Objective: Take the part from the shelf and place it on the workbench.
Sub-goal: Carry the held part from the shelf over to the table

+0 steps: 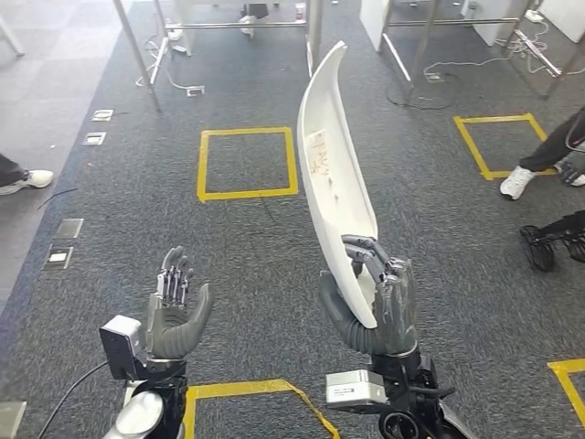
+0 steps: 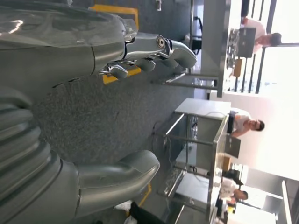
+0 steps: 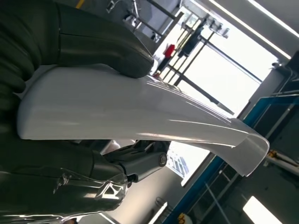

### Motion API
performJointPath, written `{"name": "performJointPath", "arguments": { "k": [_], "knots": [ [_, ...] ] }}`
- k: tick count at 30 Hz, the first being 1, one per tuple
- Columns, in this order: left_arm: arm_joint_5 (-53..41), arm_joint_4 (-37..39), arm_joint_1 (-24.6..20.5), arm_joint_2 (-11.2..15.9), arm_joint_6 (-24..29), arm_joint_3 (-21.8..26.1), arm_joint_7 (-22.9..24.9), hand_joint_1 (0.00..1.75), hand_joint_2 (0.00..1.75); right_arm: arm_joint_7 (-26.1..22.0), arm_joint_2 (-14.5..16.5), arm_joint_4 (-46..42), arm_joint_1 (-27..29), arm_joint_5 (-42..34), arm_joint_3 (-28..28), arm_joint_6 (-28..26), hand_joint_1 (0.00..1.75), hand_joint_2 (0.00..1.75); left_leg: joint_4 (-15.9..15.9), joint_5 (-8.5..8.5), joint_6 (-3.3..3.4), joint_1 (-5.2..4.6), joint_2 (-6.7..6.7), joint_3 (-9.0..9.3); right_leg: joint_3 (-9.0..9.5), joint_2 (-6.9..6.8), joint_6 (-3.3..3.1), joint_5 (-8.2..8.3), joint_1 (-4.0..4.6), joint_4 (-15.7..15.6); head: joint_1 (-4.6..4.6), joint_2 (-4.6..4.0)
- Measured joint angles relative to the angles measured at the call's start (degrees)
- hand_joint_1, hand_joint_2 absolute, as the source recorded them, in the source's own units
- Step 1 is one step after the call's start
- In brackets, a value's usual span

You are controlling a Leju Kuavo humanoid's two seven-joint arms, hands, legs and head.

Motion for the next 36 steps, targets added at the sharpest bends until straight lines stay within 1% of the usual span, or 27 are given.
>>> {"name": "performJointPath", "arguments": {
  "k": [1, 2, 3, 4, 5, 6, 7, 8, 9, 10, 11, 12, 13, 14, 15, 16, 17, 18, 19, 20, 21, 22, 25, 26, 29, 32, 36],
  "knots": [
    [0.0, 0.0, 0.0, 0.0, 0.0, 0.0, 0.0, 0.00, 1.75, 0.0, 0.0, 0.0, 0.0, 0.0, 0.0, 0.0, 1.75, 1.75, 0.1, -0.01, 0.00, -0.01, -0.87, 0.00, -0.62, 0.19, 0.01, 0.59, -0.02, 0.6, 0.27, 0.00],
    [0.1, 0.0, 0.1, 0.0, 0.0, -0.1, 0.0, 0.00, 1.75, 0.1, 0.0, 0.0, 0.0, 0.0, 0.0, 0.0, 1.75, 1.75, 0.2, -0.03, -0.03, 0.01, -1.77, 0.02, -0.15, 0.37, -0.06, 2.30, -0.04, -1.1, 0.55, 0.00],
    [0.1, 0.0, 0.1, 0.0, 0.1, -0.1, 0.0, 0.00, 1.75, 0.1, 0.0, 0.0, 0.0, 0.0, 0.0, 0.0, 1.75, 1.75, 0.3, -0.08, -0.12, 0.06, -2.66, 0.04, 1.28, 1.02, -0.20, 4.83, -0.11, -5.0, 0.85, 0.00],
    [0.1, 0.0, 0.1, 0.0, 0.1, -0.2, 0.0, 0.00, 1.75, 0.2, 0.0, 0.0, 0.0, 0.0, 0.0, 0.0, 1.75, 1.75, 0.5, -0.12, -0.27, 0.09, -3.46, 0.01, 2.88, 2.51, -0.38, 6.86, -0.26, -9.1, 1.13, 0.00],
    [0.1, 0.0, 0.1, -0.1, 0.1, -0.2, 0.0, 0.00, 1.75, 0.2, 0.0, 0.0, 0.0, 0.0, 0.0, 0.0, 1.75, 1.75, 0.8, -0.15, -0.47, 0.08, -4.14, -0.16, 4.24, 3.97, -0.55, 8.24, -0.43, -12.8, 1.26, 0.00],
    [0.2, 0.0, 0.0, -0.1, 0.1, -0.3, 0.0, 0.00, 1.75, 0.3, 0.0, 0.0, 0.0, 0.0, 0.0, 0.0, 1.75, 1.75, 1.0, -0.10, -0.75, 0.11, -4.73, -0.42, 5.07, 5.26, -0.72, 8.86, -0.49, -15.0, 1.29, 0.00],
    [0.2, 0.0, 0.1, -0.1, 0.2, -0.3, 0.0, 0.00, 1.75, 0.4, 0.0, 0.0, 0.0, -0.3, 0.0, 0.0, 1.75, 1.75, 1.0, 0.01, -1.09, 0.17, -5.23, -0.68, 5.30, 5.96, -0.96, 8.69, -0.44, -15.7, 1.25, 0.00],
    [0.3, 0.0, 0.2, -0.2, 0.3, -0.3, 0.0, 0.00, 1.75, 0.5, -0.1, 0.0, 0.0, -0.6, 0.0, 0.0, 1.75, 1.75, 1.0, 0.16, -1.46, 0.24, -5.74, -0.91, 5.41, 5.72, -1.24, 8.72, -0.31, -16.0, 1.17, 0.00],
    [0.4, 0.0, 0.2, -0.2, 0.4, -0.3, 0.0, 0.00, 1.75, 0.6, -0.1, 0.0, -0.1, -1.0, 0.0, 0.0, 1.75, 1.75, 0.9, 0.22, -1.80, 0.32, -5.89, -1.05, 5.64, 5.29, -1.63, 8.87, -0.31, -16.0, 1.11, 0.00],
    [0.6, 0.0, 0.3, -0.2, 0.5, -0.3, 0.0, 0.00, 1.75, 0.8, -0.1, 0.0, -0.2, -1.4, 0.0, 0.0, 1.75, 1.75, 1.3, -0.12, -2.13, 0.22, -4.99, -1.31, 5.93, 4.82, -2.03, 9.06, -0.39, -16.2, 0.91, 0.00],
    [0.8, 0.0, 0.2, -0.1, 0.6, -0.4, 0.0, 0.00, 1.75, 1.1, -0.1, 0.0, -0.2, -1.7, 0.0, 0.0, 1.75, 1.75, 2.9, -1.06, -2.44, 0.09, -3.40, -2.09, 6.20, 4.27, -2.39, 9.27, -0.49, -16.5, 0.46, 0.00],
    [1.1, 0.0, 0.2, -0.1, 0.6, -0.4, 0.1, 0.00, 1.75, 1.4, -0.1, 0.0, -0.3, -1.9, 0.0, 0.0, 1.75, 1.75, 5.7, -2.63, -2.71, 0.01, -1.44, -3.50, 6.40, 3.67, -2.66, 9.42, -0.56, -16.6, -0.06, 0.00],
    [1.3, 0.0, 0.1, -0.1, 0.6, -0.4, 0.2, 0.00, 1.75, 1.7, -0.1, 0.0, -0.3, -2.1, 0.0, 0.0, 1.75, 1.75, 9.8, -4.58, -2.99, -0.07, 0.37, -5.51, 6.40, 3.09, -2.81, 9.46, -0.45, -16.6, -0.56, 0.00],
    [1.6, 0.0, 0.1, -0.2, 0.5, -0.4, 0.3, 0.00, 1.75, 2.0, -0.1, 0.0, -0.3, -2.1, 0.0, 0.0, 1.75, 1.75, 14.3, -6.37, -3.21, 0.01, 1.29, -7.75, 6.35, 2.49, -2.91, 9.46, -0.37, -16.6, -0.98, 0.00],
    [1.7, 0.0, 0.2, -0.2, 0.5, -0.5, 0.3, 0.00, 1.75, 2.1, -0.1, 0.0, -0.3, -2.1, 0.0, 0.0, 1.75, 1.75, 17.7, -7.39, -3.33, 0.09, 1.64, -9.47, 6.33, 1.95, -2.93, 9.43, -0.30, -16.6, -1.25, 0.00],
    [1.7, 0.0, 0.2, -0.2, 0.5, -0.5, 0.4, 0.00, 1.75, 2.2, -0.1, 0.0, -0.3, -2.1, 0.0, 0.0, 1.75, 1.75, 19.0, -7.34, -3.37, 0.16, 1.74, -10.15, 6.32, 1.48, -2.94, 9.38, -0.28, -16.6, -1.49, 0.00],
    [1.7, 0.0, 0.2, -0.2, 0.5, -0.5, 0.4, 0.00, 1.75, 2.2, -0.1, 0.0, -0.3, -2.1, 0.0, 0.0, 1.75, 1.75, 17.7, -6.25, -3.33, 0.22, 1.78, -9.52, 6.35, 1.11, -2.92, 9.32, -0.27, -16.6, -1.72, 0.00],
    [1.7, 0.0, 0.2, -0.2, 0.5, -0.5, 0.4, 0.00, 1.75, 2.2, -0.1, 0.0, -0.3, -2.1, 0.0, 0.0, 1.75, 1.75, 14.2, -4.41, -3.20, 0.26, 1.81, -7.63, 6.42, 0.85, -2.86, 9.26, -0.26, -16.6, -1.87, 0.00],
    [1.8, 0.0, 0.2, -0.1, 0.5, -0.5, 0.4, 0.00, 1.75, 2.3, -0.1, 0.0, -0.4, -2.1, 0.0, 0.0, 1.75, 1.75, 9.5, -2.53, -2.95, 0.26, 1.89, -5.08, 6.50, 0.68, -2.75, 9.16, -0.25, -16.6, -2.00, 0.00],
    [1.8, 0.0, 0.2, -0.2, 0.5, -0.5, 0.4, 0.00, 1.75, 2.4, -0.1, 0.0, -0.4, -2.2, 0.0, 0.0, 1.75, 1.75, 5.4, -1.18, -2.63, 0.15, 1.96, -2.84, 6.51, 0.57, -2.55, 9.03, -0.10, -16.6, -2.12, 0.00],
    [1.9, 0.0, 0.1, -0.2, 0.5, -0.5, 0.4, 0.00, 1.75, 2.6, -0.1, 0.0, -0.5, -2.4, 0.1, 0.0, 1.75, 1.75, 2.5, -0.41, -2.30, 0.04, 2.00, -1.29, 6.51, 0.51, -2.33, 8.93, 0.01, -16.6, -2.12, 0.00],
    [2.0, 0.0, 0.1, -0.1, 0.6, -0.6, 0.4, 0.00, 1.75, 2.8, -0.2, 0.0, -0.6, -2.8, 0.1, 0.0, 1.75, 1.75, 1.1, -0.20, -2.13, 0.01, 2.02, -0.58, 6.47, 0.47, -2.30, 8.68, 0.22, -16.5, -2.04, 0.00],
    [2.1, -0.1, 0.1, 0.0, 1.0, -0.8, 0.5, 0.00, 1.75, 3.2, -0.4, 0.0, -1.0, -4.2, 0.2, 0.0, 1.75, 1.75, 0.7, -0.22, -2.19, -0.03, 1.87, -0.50, 6.52, 0.38, -2.82, 8.30, 0.38, -16.4, -1.42, 0.00],
    [2.0, -0.1, 0.1, 0.0, 1.1, -0.8, 0.5, 0.00, 1.75, 3.3, -0.5, 0.1, -1.2, -4.4, 0.3, 0.0, 1.75, 1.75, 0.8, -0.28, -2.13, -0.11, 1.82, -0.49, 6.60, 0.37, -2.84, 8.38, 0.30, -16.5, -1.23, 0.00],
    [2.0, -0.4, 0.1, 0.2, 1.2, -0.9, 0.6, 0.00, 1.75, 3.8, -0.6, 0.2, -1.6, -4.5, 0.6, 0.0, 1.75, 1.75, 0.8, -0.37, -1.77, -0.25, 1.77, -0.51, 6.80, 0.34, -2.38, 8.56, 0.19, -16.9, -0.69, 0.00],
    [2.4, -0.5, 0.2, 0.3, 0.9, -1.0, 0.7, 0.00, 1.75, 4.4, -0.7, 0.3, -1.9, -4.5, 0.8, 0.0, 1.75, 1.75, 0.9, -0.40, -1.60, -0.32, 1.78, -0.52, 6.90, 0.35, -1.84, 8.67, 0.10, -17.1, -0.41, 0.00],
    [2.7, -0.5, 0.2, 0.4, 0.6, -1.1, 0.7, 0.00, 1.75, 4.5, -0.9, 0.3, -1.9, -4.5, 0.9, 0.0, 1.75, 1.75, 0.9, -0.41, -1.49, -0.33, 1.78, -0.51, 6.91, 0.35, -1.61, 8.69, 0.09, -17.2, -0.29, 0.00]
  ]
}}
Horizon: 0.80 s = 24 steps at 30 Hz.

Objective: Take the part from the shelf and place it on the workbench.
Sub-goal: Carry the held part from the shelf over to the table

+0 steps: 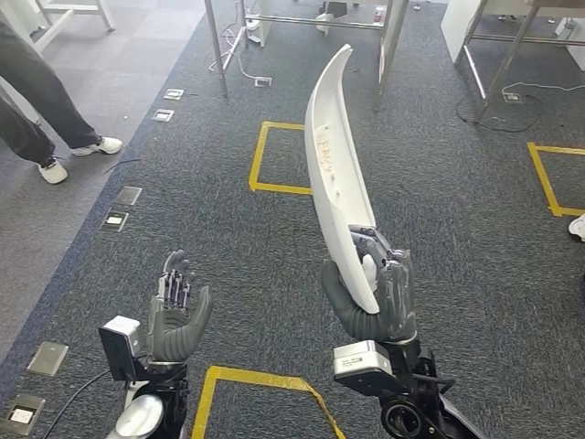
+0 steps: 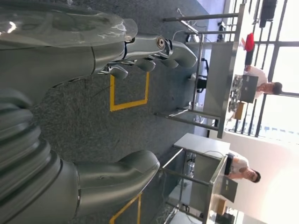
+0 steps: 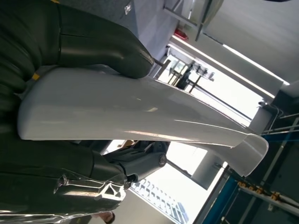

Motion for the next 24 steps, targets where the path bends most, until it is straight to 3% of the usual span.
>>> {"name": "performJointPath", "arguments": {
  "k": [12, 17, 19, 21, 23, 24],
  "knots": [
    [0.5, -0.4, 0.0, 0.1, -0.1, 0.0, -0.1, 0.00, 1.75, 0.1, -0.2, 0.0, -0.1, -0.5, 0.1, 0.0, 1.75, 1.75, 0.0, 0.06, 0.07, 0.06, 0.01, 0.03, -0.03, 0.00, 0.03, 0.01, 0.29, 0.1, -0.56, 0.00],
    [0.8, -0.8, 0.0, 0.3, 0.0, 0.0, -0.4, 0.00, 1.75, 0.1, -0.2, 0.0, -0.2, -0.8, 0.2, 0.0, 1.75, 1.75, 0.0, -0.36, 1.01, -0.15, 0.01, 0.06, 0.23, -0.04, 0.65, -0.05, -0.04, -0.4, -1.04, 0.00],
    [0.8, -1.2, 0.1, 0.4, 0.0, 0.0, -0.6, 0.00, 1.75, 0.1, -0.3, 0.0, -0.3, -0.8, 0.2, 0.0, 1.75, 1.75, -1.3, -0.16, 1.30, 0.23, 0.07, 1.10, 0.19, -0.02, 0.93, -0.65, -0.05, 0.1, -1.10, 0.00],
    [0.8, -1.4, 0.1, 0.4, 0.0, -0.1, -0.8, 0.00, 1.75, 0.0, -0.4, 0.0, -0.4, -0.9, 0.2, 0.0, 1.75, 1.75, -2.5, 0.05, 1.53, 0.63, 0.14, 2.31, -2.08, 0.04, 1.17, -3.15, -0.14, 5.2, -0.65, 0.00],
    [0.8, -1.4, 0.2, 0.4, 0.0, -0.1, -0.8, 0.00, 1.75, 0.0, -0.6, 0.1, -0.4, -1.2, 0.2, 0.0, 1.75, 1.75, -2.6, -0.13, 1.62, 0.66, 0.14, 2.69, -6.65, 0.06, 1.56, -6.23, -0.27, 13.6, -0.10, 0.00],
    [0.8, -1.4, 0.3, 0.4, 0.0, -0.1, -0.8, 0.00, 1.75, 0.0, -0.7, 0.2, -0.4, -1.4, 0.3, 0.0, 1.75, 1.75, -2.5, -0.30, 1.54, 0.70, 0.10, 2.78, -8.46, 0.06, 1.79, -6.63, -0.43, 16.4, 0.10, 0.00]
  ]
}}
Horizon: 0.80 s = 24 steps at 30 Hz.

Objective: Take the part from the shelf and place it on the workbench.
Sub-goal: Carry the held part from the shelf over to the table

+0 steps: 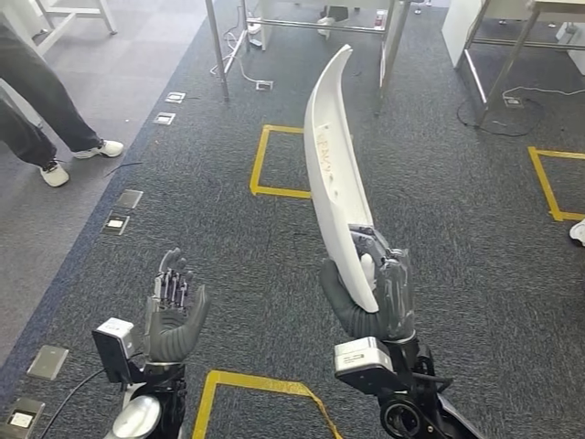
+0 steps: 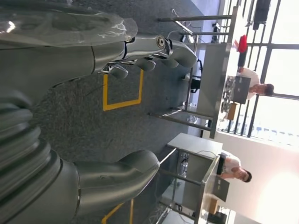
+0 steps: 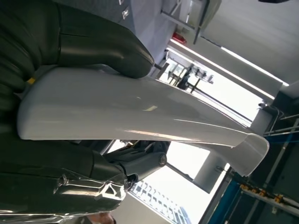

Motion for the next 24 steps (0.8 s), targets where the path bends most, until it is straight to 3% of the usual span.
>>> {"name": "performJointPath", "arguments": {
  "k": [1, 2, 3, 5, 7, 9, 11, 12, 14, 16, 17, 19, 21, 24],
  "knots": [
    [0.0, 0.0, 0.1, 0.0, 0.0, 0.0, 0.0, 0.00, 1.75, 0.0, -0.1, 0.1, 0.0, -0.2, 0.0, 0.0, 1.75, 1.75, 0.1, -0.22, -0.19, 0.11, -0.09, 0.11, -0.81, -0.01, 0.23, 0.80, -0.20, 0.5, 0.15, 0.00],
    [0.0, 0.0, 0.1, 0.0, 0.0, -0.1, 0.0, 0.00, 1.75, 0.0, -0.2, 0.1, 0.0, -0.2, 0.0, 0.0, 1.75, 1.75, 0.4, -0.54, -0.49, 0.28, -0.22, 0.26, -0.36, -0.03, 0.49, 2.77, -0.45, -1.5, 0.31, 0.00],
    [0.0, 0.0, 0.1, 0.0, 0.0, -0.1, 0.0, 0.00, 1.75, 0.0, -0.3, 0.1, 0.0, -0.3, 0.1, 0.0, 1.75, 1.75, 0.9, -0.97, -0.89, 0.49, -0.36, 0.38, 1.03, -0.04, 0.81, 5.42, -0.78, -5.3, 0.54, 0.00],
    [0.0, 0.0, 0.1, 0.0, 0.0, -0.1, 0.0, 0.00, 1.75, 0.0, -0.4, 0.2, -0.1, -0.3, 0.1, 0.0, 1.75, 1.75, 2.0, -1.84, -1.80, 0.55, -0.63, 0.15, 3.78, 0.24, 1.16, 8.39, -1.14, -12.1, 1.28, 0.00],
    [0.0, -0.1, 0.1, 0.1, 0.0, -0.1, -0.1, 0.00, 1.75, 0.0, -0.5, 0.3, -0.1, -0.3, 0.2, 0.0, 1.75, 1.75, 2.6, -2.09, -2.54, 0.34, -0.79, -0.41, 4.39, 0.61, 0.46, 8.26, -1.07, -13.7, 1.40, 0.00],
    [0.1, -0.2, 0.1, 0.1, 0.0, -0.2, -0.1, 0.00, 1.75, 0.0, -0.5, 0.4, -0.1, -0.2, 0.3, 0.0, 1.75, 1.75, 2.7, -2.13, -3.02, 0.46, -0.76, -0.55, 4.37, 0.71, -0.65, 8.19, -0.94, -13.6, 0.75, 0.00],
    [0.1, -0.3, 0.0, 0.1, 0.0, -0.3, -0.1, 0.00, 1.75, 0.0, -0.5, 0.4, -0.2, -0.2, 0.3, 0.0, 1.75, 1.75, 5.3, -3.34, -3.34, 0.61, -0.35, -1.62, 4.88, 0.68, -1.43, 7.97, -0.87, -13.8, 0.09, 0.00],
    [0.1, -0.4, -0.1, 0.1, 0.0, -0.3, -0.1, 0.00, 1.75, 0.0, -0.5, 0.4, -0.2, -0.2, 0.4, 0.0, 1.75, 1.75, 8.3, -4.56, -3.44, 0.59, -0.14, -3.18, 5.19, 0.61, -1.78, 7.81, -0.83, -13.8, -0.29, 0.00],
    [0.1, -0.5, 0.0, 0.2, 0.0, -0.4, -0.2, 0.00, 1.75, 0.0, -0.5, 0.4, -0.2, -0.2, 0.4, 0.0, 1.75, 1.75, 16.7, -7.23, -3.44, 0.48, 0.02, -8.12, 5.57, 0.49, -2.34, 7.41, -0.54, -13.8, -1.16, 0.00],
    [0.1, -0.5, 0.1, 0.3, 0.0, -0.5, -0.1, 0.00, 1.75, 0.0, -0.5, 0.4, -0.2, -0.2, 0.4, 0.0, 1.75, 1.75, 21.1, -7.23, -3.09, 0.40, 0.01, -11.58, 6.09, 0.51, -2.76, 6.97, -0.13, -13.8, -1.67, 0.00],
    [0.2, -0.5, 0.1, 0.4, -0.1, -0.5, -0.1, 0.00, 1.75, 0.0, -0.5, 0.5, -0.2, -0.2, 0.4, 0.0, 1.75, 1.75, 19.8, -5.61, -2.69, 0.27, 0.01, -11.61, 6.49, 0.57, -2.88, 6.70, 0.07, -13.8, -1.82, 0.00],
    [0.2, -0.5, 0.1, 0.5, -0.1, -0.6, -0.2, 0.00, 1.75, 0.0, -0.5, 0.5, -0.2, -0.2, 0.4, 0.0, 1.75, 1.75, 12.0, -0.82, -1.40, -0.28, -0.01, -8.78, 7.38, 0.73, -2.91, 6.07, 0.35, -13.9, -2.04, 0.00],
    [0.2, -0.5, 0.0, 0.5, -0.1, -0.6, -0.2, 0.00, 1.75, 0.0, -0.5, 0.5, -0.2, -0.1, 0.4, 0.0, 1.75, 1.75, 5.5, 1.65, -0.43, -0.91, 0.04, -5.97, 7.78, 0.86, -2.63, 5.46, 0.58, -13.9, -2.08, 0.00],
    [0.3, -0.5, 0.0, 0.5, 0.0, -0.6, -0.2, 0.00, 1.75, 0.0, -0.5, 0.5, -0.1, -0.1, 0.5, 0.0, 1.75, 1.75, 3.8, 1.53, -1.63, -1.04, -0.11, -5.16, 7.81, 0.74, -2.37, 5.03, 0.59, -13.8, -1.91, 0.00]
  ]
}}
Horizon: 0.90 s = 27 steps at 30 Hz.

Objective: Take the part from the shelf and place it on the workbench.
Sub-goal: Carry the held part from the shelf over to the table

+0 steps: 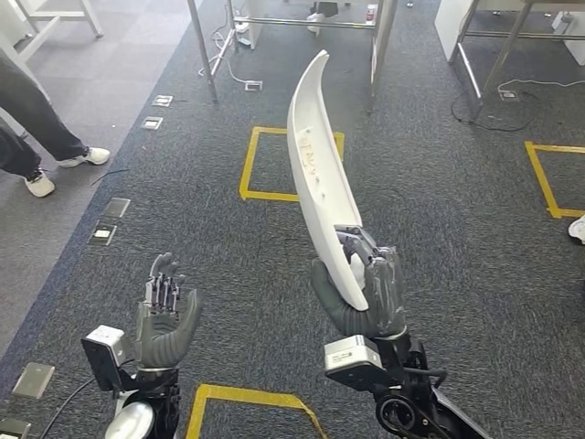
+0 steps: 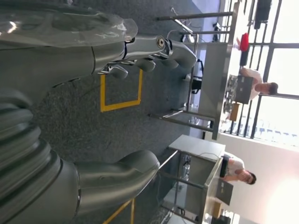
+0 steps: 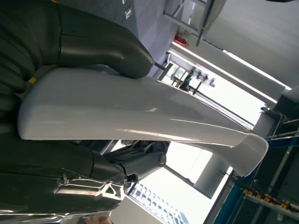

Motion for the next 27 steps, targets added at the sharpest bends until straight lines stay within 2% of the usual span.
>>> {"name": "performJointPath", "arguments": {
  "k": [1, 5, 11, 27],
  "knots": [
    [0.0, 0.0, 0.0, 0.0, 0.0, 0.0, 0.0, 0.00, 1.75, 0.0, 0.0, 0.0, 0.0, 0.0, 0.0, 0.0, 1.75, 1.75, 0.0, -0.07, -0.32, 0.03, -0.10, 0.00, 0.11, -0.07, -0.01, -0.04, 0.00, -0.1, 0.11, 0.00],
    [0.1, 0.0, 0.1, 0.1, 0.2, 0.0, -0.2, 0.00, 1.75, 0.0, 0.0, 0.0, -0.1, 0.0, 0.2, 0.0, 1.75, 1.75, 0.0, -0.31, 0.14, -0.03, -0.20, 0.01, 0.52, -0.13, 0.09, -0.08, -0.04, -0.8, 0.88, 0.00],
    [0.0, -0.4, 0.1, 0.4, 0.5, 0.0, -0.2, 0.00, 1.75, 0.0, 0.0, 0.0, -0.1, 0.0, 0.4, 0.0, 1.75, 1.75, 0.0, -0.36, 0.33, -0.04, -0.20, 0.01, 0.63, -0.13, 0.36, 0.02, -0.04, -1.2, 1.59, 0.00],
    [-0.1, -0.5, 0.2, 0.4, 0.5, 0.0, -0.1, 0.00, 1.75, 0.5, 0.0, 0.0, -0.1, 0.3, 0.4, 0.0, 1.75, 1.75, 0.0, -0.23, 0.50, 0.01, -0.18, 0.08, 0.66, -0.13, 0.54, 0.14, 0.08, -1.2, 1.14, 0.00]
  ]
}}
